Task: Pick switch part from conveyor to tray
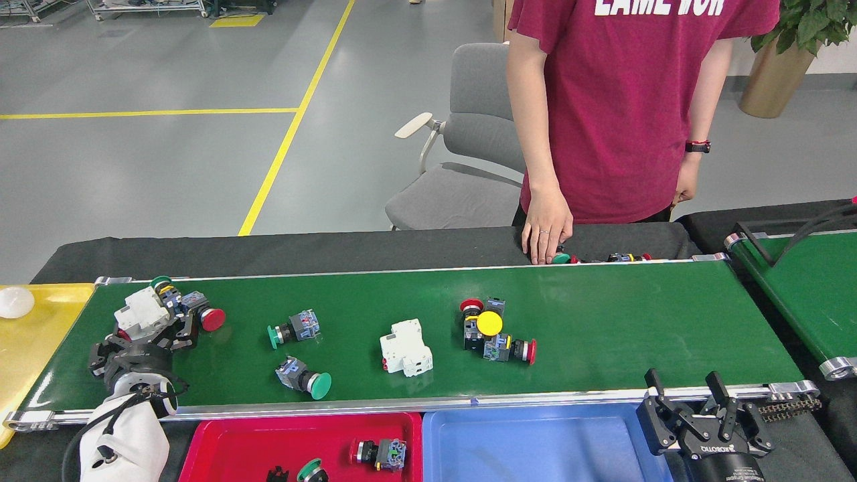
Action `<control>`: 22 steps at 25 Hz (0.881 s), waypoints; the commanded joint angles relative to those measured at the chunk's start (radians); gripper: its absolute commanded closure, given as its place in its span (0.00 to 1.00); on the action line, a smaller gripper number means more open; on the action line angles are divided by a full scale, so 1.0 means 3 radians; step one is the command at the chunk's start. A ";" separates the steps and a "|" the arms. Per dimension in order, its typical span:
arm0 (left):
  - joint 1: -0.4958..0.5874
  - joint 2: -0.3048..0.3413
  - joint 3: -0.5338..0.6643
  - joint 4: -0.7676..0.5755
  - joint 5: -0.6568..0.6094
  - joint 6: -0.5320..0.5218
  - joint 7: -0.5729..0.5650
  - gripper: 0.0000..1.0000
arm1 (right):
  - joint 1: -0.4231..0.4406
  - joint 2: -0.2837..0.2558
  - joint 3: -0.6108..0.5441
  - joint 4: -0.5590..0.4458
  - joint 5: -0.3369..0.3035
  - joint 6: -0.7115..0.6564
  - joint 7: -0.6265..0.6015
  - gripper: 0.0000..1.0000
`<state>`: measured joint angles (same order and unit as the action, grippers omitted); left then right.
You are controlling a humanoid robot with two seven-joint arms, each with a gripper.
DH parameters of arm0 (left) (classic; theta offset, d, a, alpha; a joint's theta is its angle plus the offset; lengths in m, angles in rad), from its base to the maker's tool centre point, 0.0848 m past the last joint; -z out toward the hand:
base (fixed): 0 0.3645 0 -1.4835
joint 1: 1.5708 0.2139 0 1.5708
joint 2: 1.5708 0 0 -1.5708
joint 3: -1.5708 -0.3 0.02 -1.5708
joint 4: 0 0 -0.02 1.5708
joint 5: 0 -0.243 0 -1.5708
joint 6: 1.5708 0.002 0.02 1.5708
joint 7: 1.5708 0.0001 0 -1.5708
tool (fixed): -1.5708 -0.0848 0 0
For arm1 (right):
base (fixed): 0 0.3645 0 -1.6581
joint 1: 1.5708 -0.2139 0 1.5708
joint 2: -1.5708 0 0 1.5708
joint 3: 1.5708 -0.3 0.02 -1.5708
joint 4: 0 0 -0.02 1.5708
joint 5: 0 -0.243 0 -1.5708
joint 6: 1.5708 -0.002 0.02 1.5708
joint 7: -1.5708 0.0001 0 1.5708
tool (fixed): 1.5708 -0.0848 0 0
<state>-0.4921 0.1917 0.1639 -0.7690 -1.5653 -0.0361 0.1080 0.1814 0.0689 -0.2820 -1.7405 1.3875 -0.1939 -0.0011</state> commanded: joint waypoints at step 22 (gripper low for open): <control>0.2177 -0.0532 -0.1891 -0.3220 -0.0059 -0.2135 -0.0841 0.65 | 0.0249 -0.0030 0.0510 0.0013 0.0038 0.0089 -0.0073 0.06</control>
<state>0.1646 0.0442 -0.3921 -1.7184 -1.5819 -0.6871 -0.1042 0.2607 0.0685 -0.1294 -1.7200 1.4002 -0.1581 -0.0213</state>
